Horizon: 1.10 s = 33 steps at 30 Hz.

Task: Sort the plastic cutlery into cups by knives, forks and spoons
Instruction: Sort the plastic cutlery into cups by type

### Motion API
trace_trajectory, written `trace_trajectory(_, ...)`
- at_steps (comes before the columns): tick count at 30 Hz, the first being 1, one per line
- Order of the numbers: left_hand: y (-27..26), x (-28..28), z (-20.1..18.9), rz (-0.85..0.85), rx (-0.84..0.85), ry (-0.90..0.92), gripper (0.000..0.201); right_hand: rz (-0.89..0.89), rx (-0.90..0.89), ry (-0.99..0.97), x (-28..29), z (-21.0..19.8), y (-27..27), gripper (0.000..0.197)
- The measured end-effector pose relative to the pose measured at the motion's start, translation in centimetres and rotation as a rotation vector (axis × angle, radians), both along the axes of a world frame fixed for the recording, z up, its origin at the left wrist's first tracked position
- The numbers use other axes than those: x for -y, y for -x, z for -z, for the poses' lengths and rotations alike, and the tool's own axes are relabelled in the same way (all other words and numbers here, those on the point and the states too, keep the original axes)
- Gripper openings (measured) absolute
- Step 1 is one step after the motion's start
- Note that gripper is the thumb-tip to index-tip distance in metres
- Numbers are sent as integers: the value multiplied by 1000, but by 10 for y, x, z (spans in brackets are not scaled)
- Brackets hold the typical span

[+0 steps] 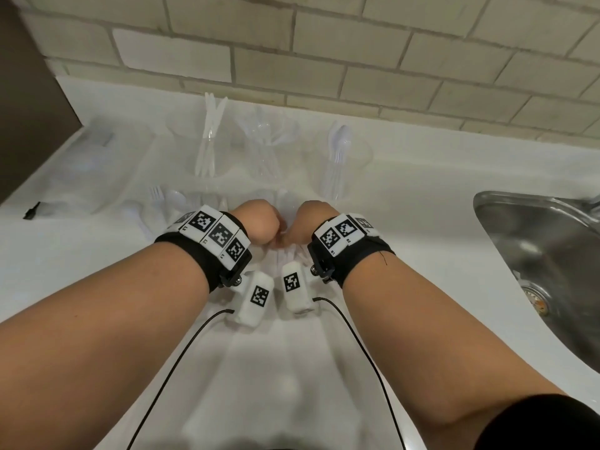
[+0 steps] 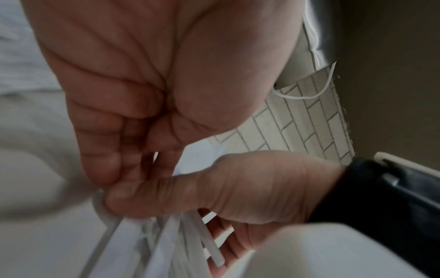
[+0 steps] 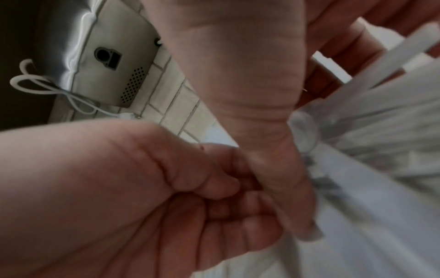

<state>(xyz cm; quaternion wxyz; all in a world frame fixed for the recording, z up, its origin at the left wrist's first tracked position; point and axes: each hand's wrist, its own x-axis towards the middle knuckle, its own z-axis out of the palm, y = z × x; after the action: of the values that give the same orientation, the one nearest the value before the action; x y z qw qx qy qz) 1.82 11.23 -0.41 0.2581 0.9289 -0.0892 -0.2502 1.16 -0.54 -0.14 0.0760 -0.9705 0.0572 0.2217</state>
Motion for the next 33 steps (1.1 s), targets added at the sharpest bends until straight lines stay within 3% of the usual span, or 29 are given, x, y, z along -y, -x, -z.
trace_trajectory(3, 3, 0, -3, 57, -38, 28, 31, -31, -16, 44, -5, -1, -4, 34)
trace_trajectory(6, 5, -5, -9, 61, -46, 37, 36, -33, 0, 44, -4, 0, -7, 25)
trace_trajectory(9, -4, -11, -15, -75, 143, -31, 43, -42, 0, 58, -1, 0, -8, 22)
trace_trajectory(15, -18, -6, -11, -33, 100, -179, 68, -60, -37, 69, 2, -1, -8, 26)
trace_trajectory(20, -14, 1, -9, 25, 82, -191, 43, -52, -6, 35, 5, 1, -7, 27)
trace_trajectory(28, -8, -2, -13, -15, 65, -41, 40, -80, 4, 26, 0, 4, -4, 24)
trace_trajectory(33, -8, -19, -9, -177, -47, 245, 37, -27, 82, -1, -1, 14, -7, 27)
